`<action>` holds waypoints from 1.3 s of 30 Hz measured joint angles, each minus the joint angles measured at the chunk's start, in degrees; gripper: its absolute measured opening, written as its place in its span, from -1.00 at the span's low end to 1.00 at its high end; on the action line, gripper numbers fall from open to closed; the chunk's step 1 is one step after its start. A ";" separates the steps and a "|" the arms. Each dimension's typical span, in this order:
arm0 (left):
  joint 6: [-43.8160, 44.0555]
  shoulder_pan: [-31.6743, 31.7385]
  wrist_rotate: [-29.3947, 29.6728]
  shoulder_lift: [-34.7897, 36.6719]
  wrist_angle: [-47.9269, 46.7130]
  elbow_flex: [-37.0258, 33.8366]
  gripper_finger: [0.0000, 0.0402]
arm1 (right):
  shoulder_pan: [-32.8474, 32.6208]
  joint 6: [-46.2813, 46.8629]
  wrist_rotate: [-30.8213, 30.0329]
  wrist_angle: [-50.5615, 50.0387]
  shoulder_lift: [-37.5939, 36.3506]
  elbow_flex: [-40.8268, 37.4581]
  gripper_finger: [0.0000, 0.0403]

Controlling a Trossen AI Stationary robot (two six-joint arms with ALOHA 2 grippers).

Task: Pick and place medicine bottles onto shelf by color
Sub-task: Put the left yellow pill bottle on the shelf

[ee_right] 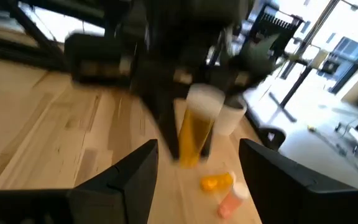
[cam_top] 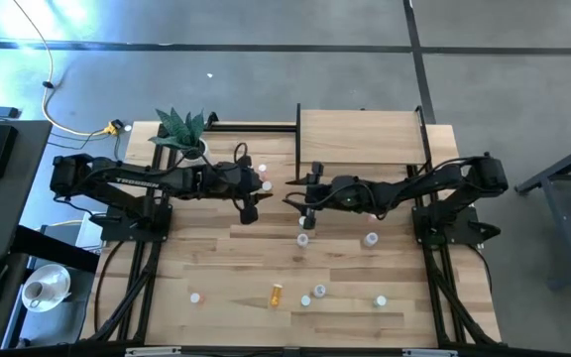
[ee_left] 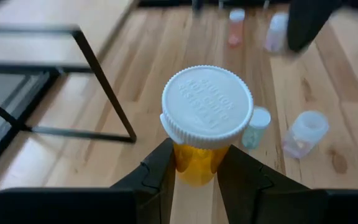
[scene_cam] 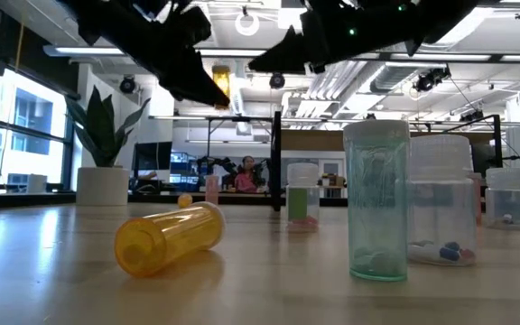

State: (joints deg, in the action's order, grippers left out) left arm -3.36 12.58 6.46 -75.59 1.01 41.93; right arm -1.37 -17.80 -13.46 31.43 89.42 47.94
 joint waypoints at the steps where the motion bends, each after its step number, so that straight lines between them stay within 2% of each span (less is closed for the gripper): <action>1: -0.19 0.00 -0.01 -0.91 0.07 0.26 -0.55 | 0.00 -0.70 0.12 0.87 -0.01 0.00 0.07; 7: -0.29 -0.11 -0.02 -6.83 0.18 6.05 -0.55 | 0.50 -4.18 0.32 4.07 -0.01 1.01 0.07; 16: -1.87 -0.80 1.61 -13.07 -2.63 11.11 -0.55 | 1.02 -2.66 0.42 -11.44 -0.03 7.80 0.07; 32: -3.33 -1.18 2.28 -13.29 0.92 11.26 -0.55 | 1.09 -0.16 0.41 -16.98 -0.03 8.17 0.07; 39: -4.39 -1.92 3.63 -13.29 2.19 11.26 -0.55 | 1.09 -0.09 -2.90 -18.98 -0.03 8.13 0.07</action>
State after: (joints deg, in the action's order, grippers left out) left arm -7.75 10.66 10.09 -88.88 3.20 53.19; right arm -0.27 -17.89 -16.36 12.45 89.38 56.07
